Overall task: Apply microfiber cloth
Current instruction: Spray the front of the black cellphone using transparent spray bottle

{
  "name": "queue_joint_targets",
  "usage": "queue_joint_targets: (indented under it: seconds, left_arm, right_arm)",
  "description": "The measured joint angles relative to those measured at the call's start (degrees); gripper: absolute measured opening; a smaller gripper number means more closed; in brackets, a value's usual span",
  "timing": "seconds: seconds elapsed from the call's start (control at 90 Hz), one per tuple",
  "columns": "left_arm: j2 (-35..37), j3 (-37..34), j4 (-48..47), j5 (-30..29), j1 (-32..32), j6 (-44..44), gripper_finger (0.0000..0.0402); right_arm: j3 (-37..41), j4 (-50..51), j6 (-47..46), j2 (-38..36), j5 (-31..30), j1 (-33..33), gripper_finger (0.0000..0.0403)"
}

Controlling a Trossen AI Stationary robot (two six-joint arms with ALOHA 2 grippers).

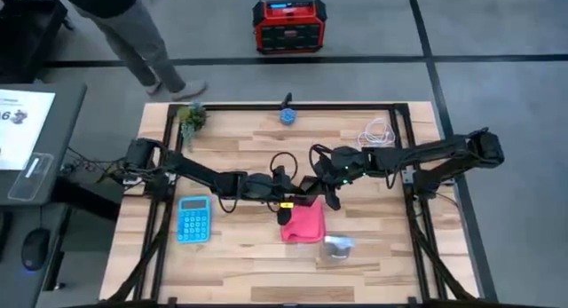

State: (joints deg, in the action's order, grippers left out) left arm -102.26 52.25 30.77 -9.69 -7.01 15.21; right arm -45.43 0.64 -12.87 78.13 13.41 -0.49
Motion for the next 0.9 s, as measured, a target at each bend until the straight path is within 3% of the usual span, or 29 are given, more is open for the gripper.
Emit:
queue_joint_targets:
  seconds: [0.211, 0.389, 0.511, 0.733, 0.9]
  left_arm:
    - [-0.1, 0.2, -1.3, 0.7, 0.0, 0.3, 0.0013]
    - [0.0, 0.2, -1.7, 0.4, -0.3, 0.4, 0.0007]
    - [0.0, 0.1, -2.9, -1.1, -0.8, 0.3, 0.0005]
    - [-0.1, 0.0, -5.9, -7.1, -3.7, 1.8, 0.0005]
    - [-0.1, 0.0, -5.8, -9.9, -6.5, 1.7, 0.0005]
  right_arm:
    - [0.0, 0.1, 1.5, 0.0, -0.9, 0.6, 0.0017]
    - [0.0, 0.2, 3.3, 0.0, -2.2, 1.5, 0.0032]
    - [0.0, 2.3, 5.5, -0.8, -6.8, 2.1, 0.0063]
    - [-3.9, 15.9, 7.1, -9.6, -11.8, 2.7, 0.0123]
    - [-6.4, 24.1, 6.4, -19.0, -13.8, 9.5, 0.0155]
